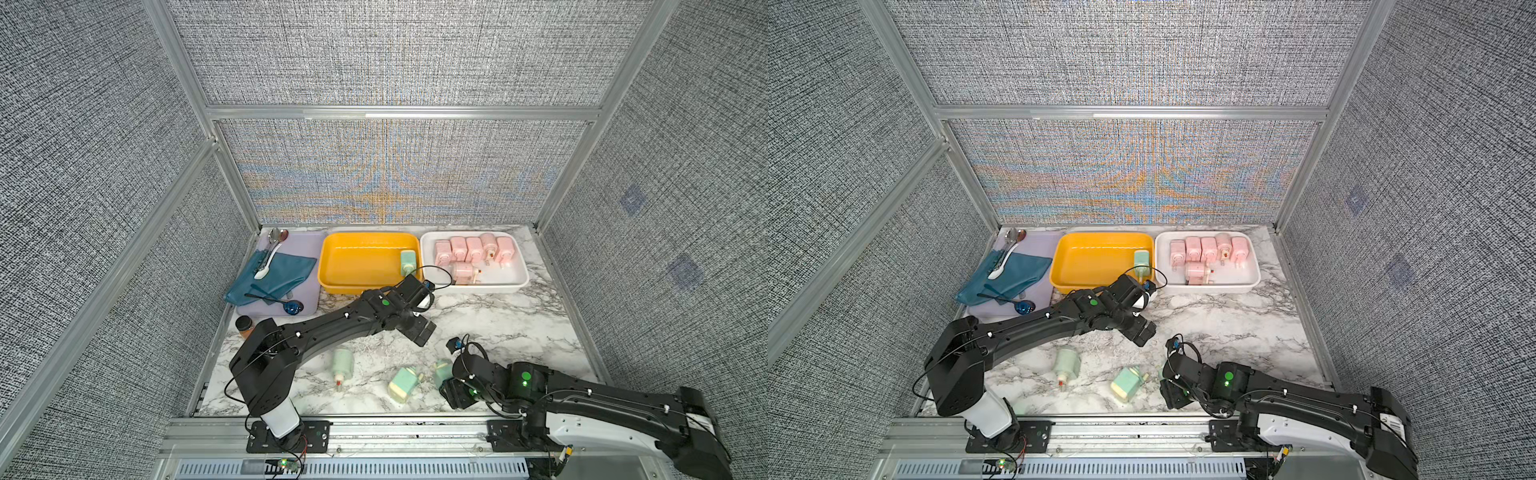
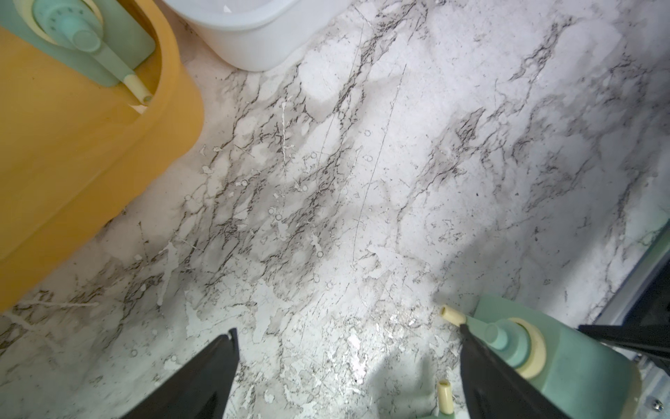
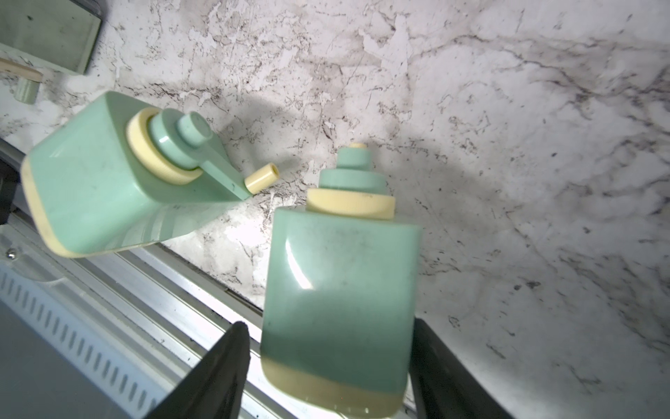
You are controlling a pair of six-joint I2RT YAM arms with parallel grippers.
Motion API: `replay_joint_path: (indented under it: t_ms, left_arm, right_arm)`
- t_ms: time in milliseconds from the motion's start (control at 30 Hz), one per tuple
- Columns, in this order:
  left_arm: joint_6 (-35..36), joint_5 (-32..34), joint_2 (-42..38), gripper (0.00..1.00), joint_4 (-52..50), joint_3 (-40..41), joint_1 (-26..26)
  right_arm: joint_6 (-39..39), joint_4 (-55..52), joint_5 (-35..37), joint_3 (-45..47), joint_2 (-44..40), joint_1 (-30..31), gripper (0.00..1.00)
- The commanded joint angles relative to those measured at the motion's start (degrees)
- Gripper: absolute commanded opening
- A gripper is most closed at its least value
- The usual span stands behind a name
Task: Place the pencil sharpeners by color into the storage box
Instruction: Pick up the pencil sharpener from the center of the board.
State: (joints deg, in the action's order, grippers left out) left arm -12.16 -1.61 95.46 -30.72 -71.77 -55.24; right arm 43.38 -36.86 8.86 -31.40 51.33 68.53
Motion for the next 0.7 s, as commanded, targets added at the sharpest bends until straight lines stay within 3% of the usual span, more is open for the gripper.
replay_joint_path:
  t_ms: [0,167,333,433,600,667]
  left_arm:
    - [0.9,-0.6,-0.1,0.99,-0.3,-0.3,0.1]
    - [1.9,0.9,-0.4,0.99,1.0,-0.8,0.3]
    - [2.3,2.5,0.8,0.99,3.2,-3.2,1.5]
    - [1.9,3.8,2.0,0.99,2.0,-4.6,2.9]
    - [-1.9,2.6,2.8,0.99,-1.4,-5.8,6.6]
    - [-4.2,2.9,2.4,0.99,-2.4,-5.8,8.0]
  right_arm:
    - [1.8,-0.7,3.3,-0.4,-0.2,0.2,0.65]
    - [-0.2,3.1,3.9,-0.5,-0.5,0.2,0.52]
    - [-4.9,10.4,10.2,0.5,0.1,-0.5,0.48]
    - [-11.4,15.8,11.2,0.1,-0.1,-4.0,0.46]
    - [-25.6,26.2,5.0,0.5,-0.2,-13.2,0.46]
    - [-31.6,31.2,-0.9,1.2,1.3,-17.8,0.46]
